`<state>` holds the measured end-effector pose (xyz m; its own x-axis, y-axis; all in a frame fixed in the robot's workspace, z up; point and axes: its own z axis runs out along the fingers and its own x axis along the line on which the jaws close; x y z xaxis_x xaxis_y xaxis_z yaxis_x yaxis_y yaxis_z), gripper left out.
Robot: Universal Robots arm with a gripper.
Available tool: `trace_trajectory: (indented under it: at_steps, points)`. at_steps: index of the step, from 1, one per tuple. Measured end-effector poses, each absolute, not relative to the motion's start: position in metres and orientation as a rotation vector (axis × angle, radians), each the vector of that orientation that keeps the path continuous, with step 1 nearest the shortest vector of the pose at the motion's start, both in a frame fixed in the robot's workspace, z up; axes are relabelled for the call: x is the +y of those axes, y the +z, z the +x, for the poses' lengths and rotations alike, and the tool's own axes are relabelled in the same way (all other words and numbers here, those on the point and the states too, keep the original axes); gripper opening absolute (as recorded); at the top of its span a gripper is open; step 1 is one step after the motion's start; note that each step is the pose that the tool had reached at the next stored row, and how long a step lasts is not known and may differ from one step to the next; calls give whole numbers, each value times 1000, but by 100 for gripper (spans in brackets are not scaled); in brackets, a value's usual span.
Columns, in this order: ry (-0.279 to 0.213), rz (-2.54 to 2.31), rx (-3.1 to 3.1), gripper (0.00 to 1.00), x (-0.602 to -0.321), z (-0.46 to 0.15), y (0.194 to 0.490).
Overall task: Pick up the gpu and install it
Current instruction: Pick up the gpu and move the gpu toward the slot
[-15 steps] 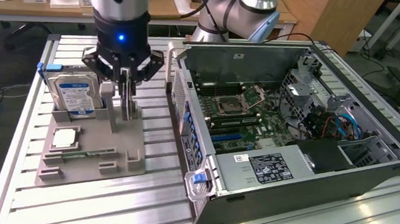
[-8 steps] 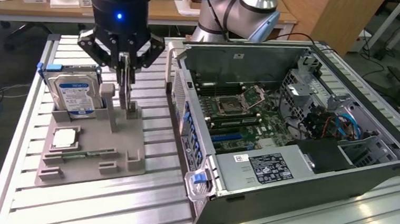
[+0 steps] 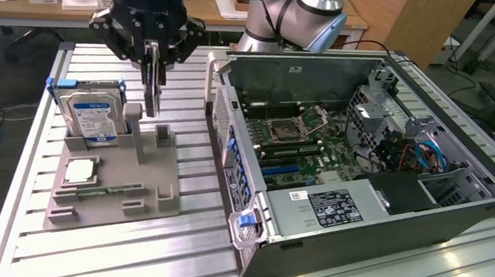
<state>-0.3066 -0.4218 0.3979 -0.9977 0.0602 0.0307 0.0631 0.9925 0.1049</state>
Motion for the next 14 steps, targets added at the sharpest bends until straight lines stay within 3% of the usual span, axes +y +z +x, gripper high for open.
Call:
trace_trajectory:
  at_steps: [5, 14]
  points:
    - [-88, -98, -3088, 28, -422, -307, 401]
    - [-101, -66, -3094, 28, -422, -306, 406]
